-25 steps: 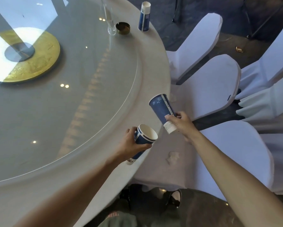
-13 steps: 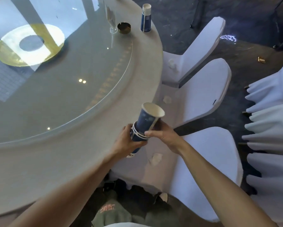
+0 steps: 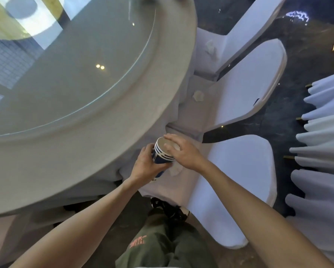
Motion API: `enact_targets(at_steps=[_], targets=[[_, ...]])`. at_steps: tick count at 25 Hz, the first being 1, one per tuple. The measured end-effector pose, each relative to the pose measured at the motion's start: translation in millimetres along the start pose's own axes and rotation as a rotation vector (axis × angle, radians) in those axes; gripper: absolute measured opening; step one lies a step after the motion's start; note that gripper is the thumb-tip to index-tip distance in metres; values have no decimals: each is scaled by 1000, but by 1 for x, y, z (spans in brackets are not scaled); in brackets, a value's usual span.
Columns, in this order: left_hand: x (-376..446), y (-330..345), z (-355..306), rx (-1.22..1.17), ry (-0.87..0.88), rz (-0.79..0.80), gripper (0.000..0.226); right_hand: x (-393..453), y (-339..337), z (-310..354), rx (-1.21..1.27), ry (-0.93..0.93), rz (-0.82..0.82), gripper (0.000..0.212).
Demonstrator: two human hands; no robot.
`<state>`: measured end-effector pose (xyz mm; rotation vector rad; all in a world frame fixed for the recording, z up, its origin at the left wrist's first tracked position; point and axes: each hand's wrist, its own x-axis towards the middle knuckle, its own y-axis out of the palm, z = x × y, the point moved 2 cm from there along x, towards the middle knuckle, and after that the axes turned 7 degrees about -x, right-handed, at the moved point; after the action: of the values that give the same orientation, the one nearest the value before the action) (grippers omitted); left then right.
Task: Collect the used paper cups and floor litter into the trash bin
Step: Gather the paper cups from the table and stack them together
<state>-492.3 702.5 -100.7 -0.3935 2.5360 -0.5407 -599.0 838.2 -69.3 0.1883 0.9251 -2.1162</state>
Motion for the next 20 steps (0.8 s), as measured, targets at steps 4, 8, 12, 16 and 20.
enact_targets(at_steps=[4, 8, 12, 16, 20], targets=[[27, 16, 55, 40, -101, 5, 81, 45, 30, -75, 18, 253, -191, 53], [48, 28, 123, 45, -172, 27, 82, 92, 107, -170, -400, 373, 153, 81], [63, 42, 174, 19, -223, 50, 86, 112, 186, -232, -678, 336, 402, 90], [69, 55, 191, -3, -272, 76, 89, 98, 237, -265, -878, 284, 481, 79], [59, 58, 175, -1, -232, 95, 85, 87, 217, -248, -859, 254, 456, 39]])
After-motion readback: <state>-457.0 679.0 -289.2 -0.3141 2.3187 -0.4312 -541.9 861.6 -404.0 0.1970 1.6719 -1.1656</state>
